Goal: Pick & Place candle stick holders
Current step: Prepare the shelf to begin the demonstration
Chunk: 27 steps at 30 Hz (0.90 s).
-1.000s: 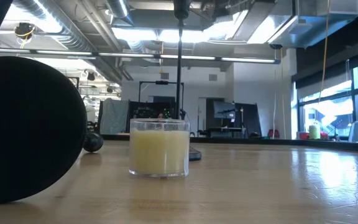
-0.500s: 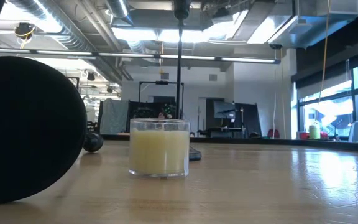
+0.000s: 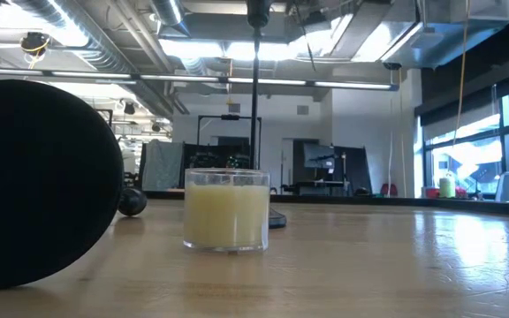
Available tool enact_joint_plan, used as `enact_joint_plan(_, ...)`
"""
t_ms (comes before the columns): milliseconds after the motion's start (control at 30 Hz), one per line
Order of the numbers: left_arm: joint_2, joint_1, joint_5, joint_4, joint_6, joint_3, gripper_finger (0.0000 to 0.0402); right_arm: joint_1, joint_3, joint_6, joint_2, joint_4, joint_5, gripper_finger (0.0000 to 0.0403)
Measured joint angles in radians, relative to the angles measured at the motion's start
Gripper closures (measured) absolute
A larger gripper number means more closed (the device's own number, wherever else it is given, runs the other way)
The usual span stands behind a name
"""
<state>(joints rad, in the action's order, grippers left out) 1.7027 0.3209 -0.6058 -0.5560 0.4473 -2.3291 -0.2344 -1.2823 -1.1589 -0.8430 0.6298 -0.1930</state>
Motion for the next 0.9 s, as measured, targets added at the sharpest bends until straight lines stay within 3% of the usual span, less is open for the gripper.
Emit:
enact_joint_plan(233, 0.001, -0.052, 0.009, -0.026, -0.034, 0.0, 0.0261, -0.121, 0.102, 0.063, -0.027, -0.032, 0.238, 0.0352)
enact_joint_plan(400, 0.001, -0.095, 0.01, -0.03, -0.035, 0.0, 0.0261, -0.234, 0.213, 0.116, -0.033, -0.172, 0.435, 0.0352)
enact_joint_plan(767, 0.002, -0.164, 0.014, -0.052, -0.042, 0.001, 0.0261, -0.554, 0.43, 0.14, -0.101, -0.432, 1.077, 0.0352)
enact_joint_plan(900, 0.002, -0.176, 0.014, -0.054, -0.042, 0.001, 0.0261, -0.606, 0.453, 0.124, -0.152, -0.466, 1.135, 0.0352)
